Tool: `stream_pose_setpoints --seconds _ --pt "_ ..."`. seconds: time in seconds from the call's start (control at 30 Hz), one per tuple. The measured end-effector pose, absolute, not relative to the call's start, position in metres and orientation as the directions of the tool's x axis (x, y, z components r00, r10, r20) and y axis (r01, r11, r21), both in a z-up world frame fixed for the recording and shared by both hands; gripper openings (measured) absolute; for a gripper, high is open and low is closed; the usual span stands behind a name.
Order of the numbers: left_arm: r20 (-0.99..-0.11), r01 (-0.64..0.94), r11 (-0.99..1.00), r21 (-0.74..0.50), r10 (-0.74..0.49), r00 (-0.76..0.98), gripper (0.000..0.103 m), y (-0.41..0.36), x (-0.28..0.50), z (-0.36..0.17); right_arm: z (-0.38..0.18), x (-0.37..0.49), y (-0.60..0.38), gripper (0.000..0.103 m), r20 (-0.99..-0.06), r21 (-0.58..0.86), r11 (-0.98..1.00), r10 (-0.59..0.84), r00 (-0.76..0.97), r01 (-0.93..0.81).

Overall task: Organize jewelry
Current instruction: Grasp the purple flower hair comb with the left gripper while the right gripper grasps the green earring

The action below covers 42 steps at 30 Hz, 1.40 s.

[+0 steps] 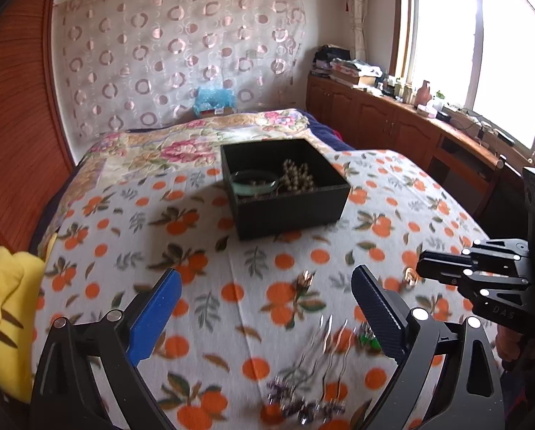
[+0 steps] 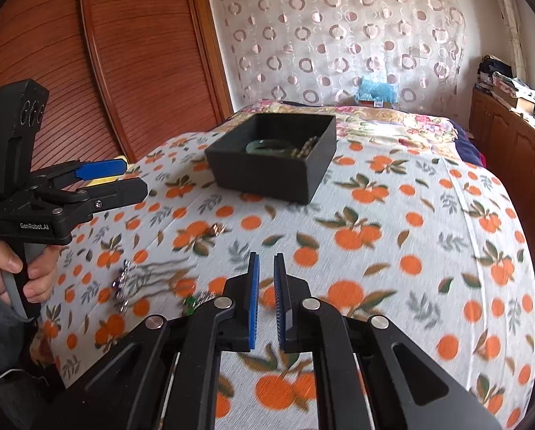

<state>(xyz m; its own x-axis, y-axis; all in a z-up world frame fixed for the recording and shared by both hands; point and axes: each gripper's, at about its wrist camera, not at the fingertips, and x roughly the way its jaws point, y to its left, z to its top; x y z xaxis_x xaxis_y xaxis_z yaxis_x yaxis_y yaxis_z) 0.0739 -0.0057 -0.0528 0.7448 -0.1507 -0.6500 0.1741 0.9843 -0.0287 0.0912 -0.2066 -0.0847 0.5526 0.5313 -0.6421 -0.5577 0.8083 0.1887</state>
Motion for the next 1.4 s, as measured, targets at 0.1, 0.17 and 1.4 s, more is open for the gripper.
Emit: stream_pose_setpoints --seconds 0.1,0.17,1.4 --pt "-0.659 0.162 0.986 -0.036 -0.145 0.738 0.092 -0.001 0.063 -0.059 -0.087 0.081 -0.205 0.022 -0.643 0.191 0.805 0.536 0.548 -0.562" --pt "-0.666 0.156 0.987 -0.036 -0.14 0.733 0.092 0.002 0.055 -0.063 -0.088 0.075 -0.202 0.022 -0.643 0.196 0.798 0.543 0.54 -0.57" --pt "-0.782 0.236 0.971 0.027 -0.127 0.61 0.064 -0.029 0.029 -0.115 -0.113 0.063 -0.183 0.022 -0.685 0.205 0.756 0.565 0.461 -0.622"
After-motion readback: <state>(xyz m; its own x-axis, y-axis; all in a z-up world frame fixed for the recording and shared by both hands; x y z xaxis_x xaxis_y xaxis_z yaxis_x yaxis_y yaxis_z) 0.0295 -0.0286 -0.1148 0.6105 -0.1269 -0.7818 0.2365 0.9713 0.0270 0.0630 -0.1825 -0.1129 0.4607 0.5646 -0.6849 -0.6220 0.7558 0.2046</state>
